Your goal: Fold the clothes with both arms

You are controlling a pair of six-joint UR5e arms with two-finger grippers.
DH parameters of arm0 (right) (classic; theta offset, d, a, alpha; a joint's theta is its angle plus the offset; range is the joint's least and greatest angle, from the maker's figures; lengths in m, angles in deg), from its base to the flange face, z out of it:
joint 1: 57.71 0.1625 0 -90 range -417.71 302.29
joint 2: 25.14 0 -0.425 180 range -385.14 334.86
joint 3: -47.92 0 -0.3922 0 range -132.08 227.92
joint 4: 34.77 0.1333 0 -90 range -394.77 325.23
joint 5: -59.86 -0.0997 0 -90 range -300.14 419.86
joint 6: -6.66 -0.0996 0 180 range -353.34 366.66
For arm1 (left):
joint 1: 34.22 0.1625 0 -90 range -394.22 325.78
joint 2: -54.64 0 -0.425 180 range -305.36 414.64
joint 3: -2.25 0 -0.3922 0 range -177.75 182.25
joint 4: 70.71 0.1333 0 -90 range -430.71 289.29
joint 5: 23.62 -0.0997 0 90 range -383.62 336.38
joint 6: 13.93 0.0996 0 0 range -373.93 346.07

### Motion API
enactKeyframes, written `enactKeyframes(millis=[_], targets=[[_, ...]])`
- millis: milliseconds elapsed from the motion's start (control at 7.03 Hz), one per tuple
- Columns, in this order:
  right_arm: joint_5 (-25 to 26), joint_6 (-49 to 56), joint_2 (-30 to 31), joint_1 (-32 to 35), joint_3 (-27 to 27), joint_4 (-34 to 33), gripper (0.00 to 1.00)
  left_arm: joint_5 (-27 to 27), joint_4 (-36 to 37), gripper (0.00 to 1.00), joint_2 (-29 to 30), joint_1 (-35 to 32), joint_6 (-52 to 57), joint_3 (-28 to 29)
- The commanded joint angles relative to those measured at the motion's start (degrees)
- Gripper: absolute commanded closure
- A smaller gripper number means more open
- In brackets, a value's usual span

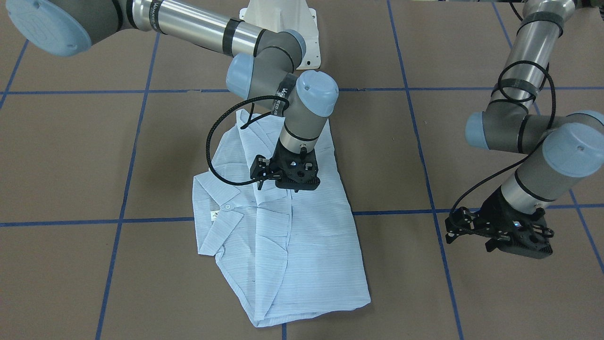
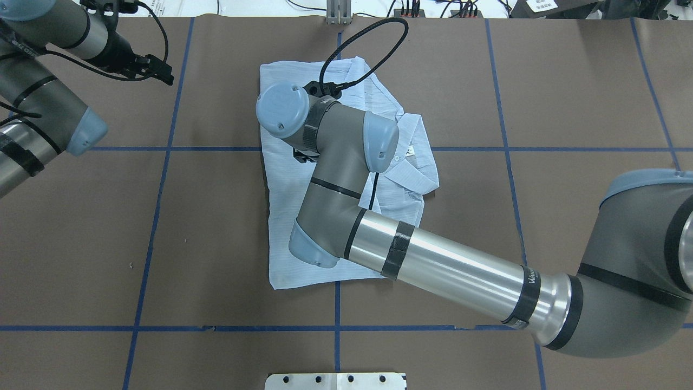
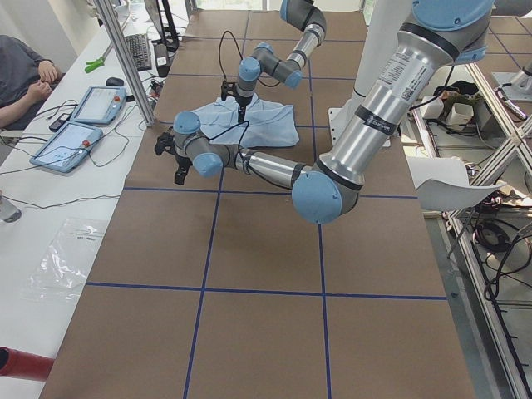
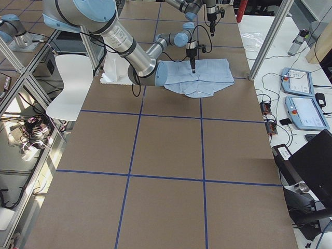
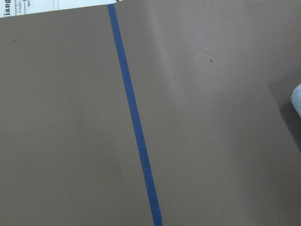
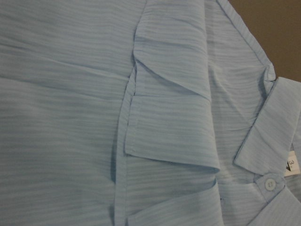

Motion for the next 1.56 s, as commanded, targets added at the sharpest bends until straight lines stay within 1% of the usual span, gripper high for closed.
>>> enactKeyframes(millis=[0, 142, 854, 996, 1423], targets=[[1.6, 1.0, -1.2, -1.4, -3.1, 0.0, 0.0, 0.0, 0.0, 0.0, 0.0, 0.0, 0.0, 0.0], [2.6, 2.0, -1.2, -1.6, -4.1, 0.0, 0.0, 0.0, 0.0, 0.0, -0.1, 0.0, 0.0, 0.0], [3.2, 7.4, -1.3, -1.6, -6.0, -0.4, 0.0, 0.0, 0.0, 0.0, 0.0, 0.0, 0.0, 0.0], [3.2, 9.4, -1.2, -1.2, -6.0, -1.9, 0.0, -0.1, 0.0, 0.0, 0.0, 0.1, 0.0, 0.0], [3.1, 16.6, -1.2, 2.1, -3.2, -10.4, 0.0, -0.2, -0.1, 0.0, 0.0, 0.8, -0.1, 0.0]])
